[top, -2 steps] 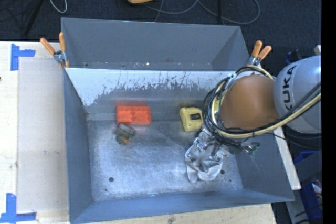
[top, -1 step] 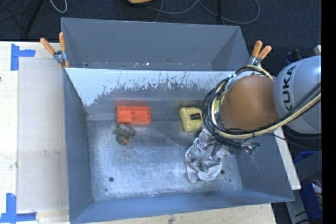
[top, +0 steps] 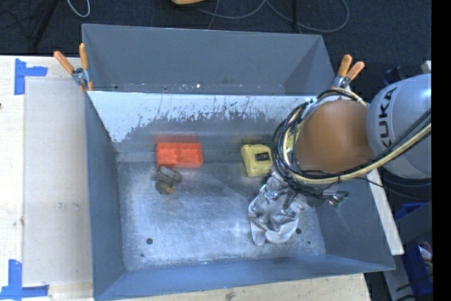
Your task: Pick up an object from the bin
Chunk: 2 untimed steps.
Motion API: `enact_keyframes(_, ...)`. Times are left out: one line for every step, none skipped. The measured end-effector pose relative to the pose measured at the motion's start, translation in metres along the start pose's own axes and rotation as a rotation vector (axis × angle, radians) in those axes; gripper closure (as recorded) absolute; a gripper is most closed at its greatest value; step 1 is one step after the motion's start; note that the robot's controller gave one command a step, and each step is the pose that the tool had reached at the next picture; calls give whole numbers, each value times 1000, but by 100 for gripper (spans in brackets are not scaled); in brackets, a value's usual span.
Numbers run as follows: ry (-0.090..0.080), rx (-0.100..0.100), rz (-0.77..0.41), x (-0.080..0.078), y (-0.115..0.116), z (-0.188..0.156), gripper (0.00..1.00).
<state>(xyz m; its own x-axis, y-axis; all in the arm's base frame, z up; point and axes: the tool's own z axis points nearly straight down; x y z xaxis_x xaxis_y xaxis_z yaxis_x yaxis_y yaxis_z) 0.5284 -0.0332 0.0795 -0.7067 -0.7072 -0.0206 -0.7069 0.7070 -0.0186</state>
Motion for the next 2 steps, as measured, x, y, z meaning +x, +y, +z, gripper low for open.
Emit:
enact_keyframes(6,-4,-16,-2,-1,1,100)
enact_keyframes(19,-11,45,-5,-3,2,100)
